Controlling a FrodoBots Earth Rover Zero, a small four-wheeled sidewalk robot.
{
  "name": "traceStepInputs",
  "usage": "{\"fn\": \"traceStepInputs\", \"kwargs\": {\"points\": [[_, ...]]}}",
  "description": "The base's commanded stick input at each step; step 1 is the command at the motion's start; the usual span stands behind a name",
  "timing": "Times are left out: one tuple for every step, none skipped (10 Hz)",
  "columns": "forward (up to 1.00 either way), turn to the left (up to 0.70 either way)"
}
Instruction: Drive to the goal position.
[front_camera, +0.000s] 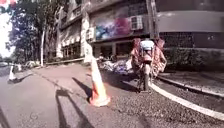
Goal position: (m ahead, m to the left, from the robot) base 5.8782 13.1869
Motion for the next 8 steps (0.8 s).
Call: {"fn": "traceStepInputs", "kwargs": {"points": [[0.01, 0.00], [0.45, 0.00], [0.45, 0.00], [0.00, 0.00], [0.00, 0.00], [0.00, 0.00], [0.00, 0.00], [0.00, 0.00]]}}
